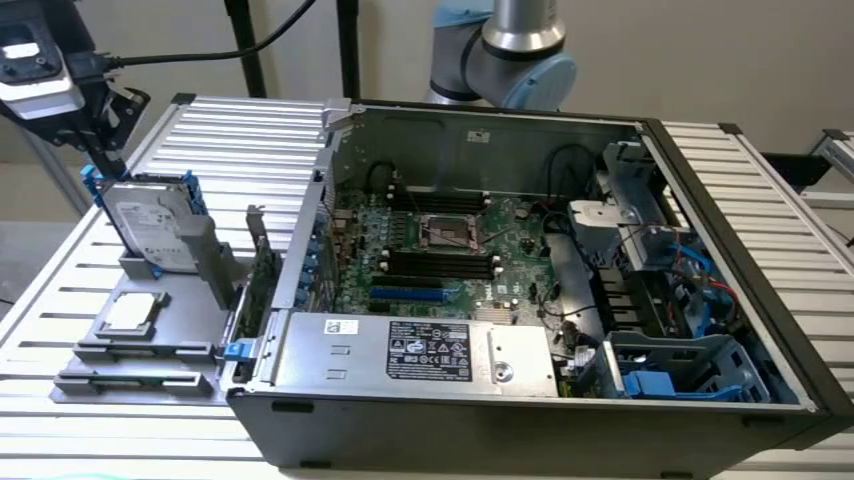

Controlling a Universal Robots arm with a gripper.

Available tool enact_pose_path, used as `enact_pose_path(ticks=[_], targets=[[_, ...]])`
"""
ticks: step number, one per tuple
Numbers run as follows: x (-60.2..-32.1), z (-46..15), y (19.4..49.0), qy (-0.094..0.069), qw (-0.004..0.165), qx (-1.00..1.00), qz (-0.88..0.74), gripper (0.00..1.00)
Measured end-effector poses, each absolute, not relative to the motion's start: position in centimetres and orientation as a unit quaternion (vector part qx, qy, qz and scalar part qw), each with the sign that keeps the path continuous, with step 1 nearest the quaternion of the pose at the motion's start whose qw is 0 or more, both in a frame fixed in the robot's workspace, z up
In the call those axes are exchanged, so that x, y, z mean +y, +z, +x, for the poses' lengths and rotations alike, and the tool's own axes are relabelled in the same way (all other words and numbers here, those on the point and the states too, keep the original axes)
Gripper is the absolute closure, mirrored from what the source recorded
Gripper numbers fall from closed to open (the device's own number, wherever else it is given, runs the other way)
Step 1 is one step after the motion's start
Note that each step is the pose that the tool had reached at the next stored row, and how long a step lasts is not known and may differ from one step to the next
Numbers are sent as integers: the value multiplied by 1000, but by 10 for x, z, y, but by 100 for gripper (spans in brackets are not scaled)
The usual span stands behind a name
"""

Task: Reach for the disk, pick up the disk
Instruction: 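Pick up the disk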

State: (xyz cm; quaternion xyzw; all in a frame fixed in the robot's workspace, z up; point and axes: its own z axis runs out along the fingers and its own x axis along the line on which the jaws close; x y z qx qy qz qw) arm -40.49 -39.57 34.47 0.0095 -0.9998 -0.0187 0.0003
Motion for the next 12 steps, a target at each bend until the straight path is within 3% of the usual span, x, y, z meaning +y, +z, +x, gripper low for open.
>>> enact_pose_path(ticks=[12], targets=[[-387,-410,345,-18,2,-996,84,89]])
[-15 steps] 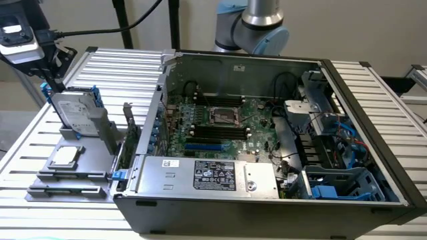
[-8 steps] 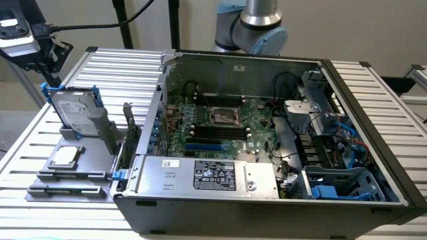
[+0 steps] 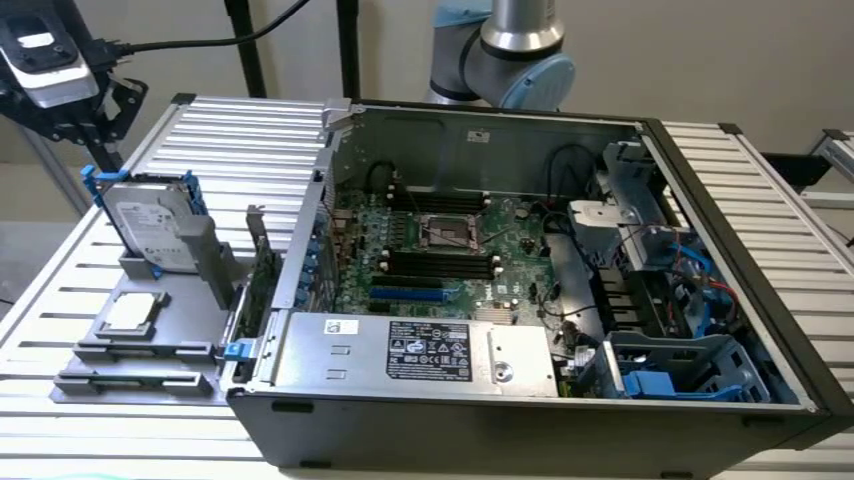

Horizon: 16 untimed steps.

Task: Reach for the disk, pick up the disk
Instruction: 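Pick up the disk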

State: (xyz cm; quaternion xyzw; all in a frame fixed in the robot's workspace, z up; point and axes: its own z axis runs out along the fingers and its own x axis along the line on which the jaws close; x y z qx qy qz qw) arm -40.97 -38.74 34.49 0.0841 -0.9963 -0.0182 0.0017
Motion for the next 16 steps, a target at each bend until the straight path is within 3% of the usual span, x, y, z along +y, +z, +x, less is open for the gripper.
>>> enact_pose_path(ticks=[16], targets=[[-386,-410,345,-18,4,-974,227,89]])
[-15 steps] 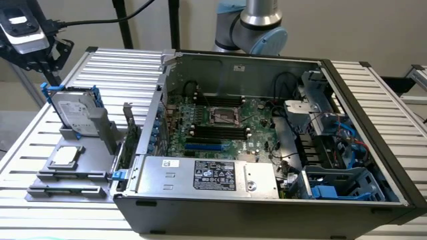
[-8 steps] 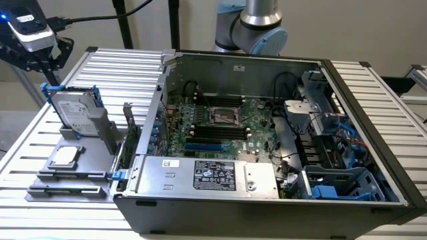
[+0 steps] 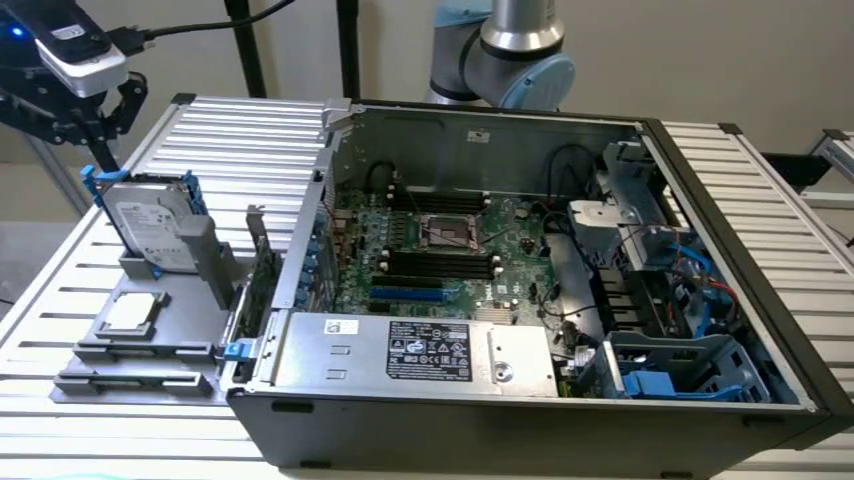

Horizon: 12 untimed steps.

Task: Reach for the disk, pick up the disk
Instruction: 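Pick up the disk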

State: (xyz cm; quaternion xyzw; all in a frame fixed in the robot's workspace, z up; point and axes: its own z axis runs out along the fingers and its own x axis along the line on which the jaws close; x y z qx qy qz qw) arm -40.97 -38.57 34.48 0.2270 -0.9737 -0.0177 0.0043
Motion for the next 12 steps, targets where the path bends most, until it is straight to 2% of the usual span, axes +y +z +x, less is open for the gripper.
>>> enact_pose_path(ticks=[12], targets=[[-385,-410,345,-17,6,-943,332,89]])
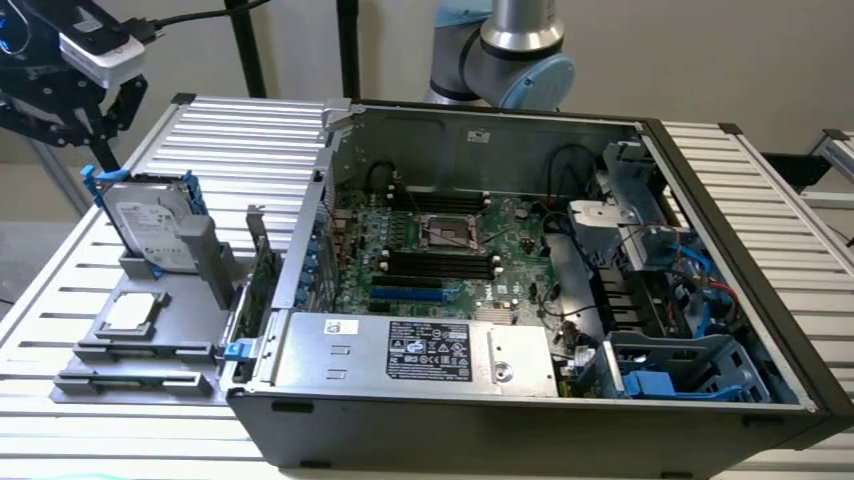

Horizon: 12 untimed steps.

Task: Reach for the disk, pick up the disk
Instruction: 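Pick up the disk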

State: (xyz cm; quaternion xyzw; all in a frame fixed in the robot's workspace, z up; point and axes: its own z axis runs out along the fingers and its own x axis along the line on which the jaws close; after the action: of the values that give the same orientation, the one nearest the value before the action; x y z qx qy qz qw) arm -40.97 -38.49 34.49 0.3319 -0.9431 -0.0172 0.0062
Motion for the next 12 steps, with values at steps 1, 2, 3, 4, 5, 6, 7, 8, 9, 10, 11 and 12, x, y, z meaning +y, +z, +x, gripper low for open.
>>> enact_pose_path(ticks=[1,2,3,4,5,6,7,8,9,10,11,12], targets=[[-385,-410,345,-17,6,-940,340,89],[-385,-410,345,-17,7,-937,349,89],[-385,-410,345,-17,7,-934,357,89],[-385,-410,345,-17,7,-930,366,89],[-385,-410,345,-17,7,-927,375,89],[-385,-410,345,-17,7,-923,383,89],[-385,-410,345,-17,7,-920,391,89],[-385,-410,345,-17,7,-917,400,89],[-384,-410,345,-17,8,-913,408,89],[-384,-410,345,-17,8,-909,416,89],[-384,-410,345,-16,8,-905,425,89],[-384,-410,345,-16,8,-901,433,89]])
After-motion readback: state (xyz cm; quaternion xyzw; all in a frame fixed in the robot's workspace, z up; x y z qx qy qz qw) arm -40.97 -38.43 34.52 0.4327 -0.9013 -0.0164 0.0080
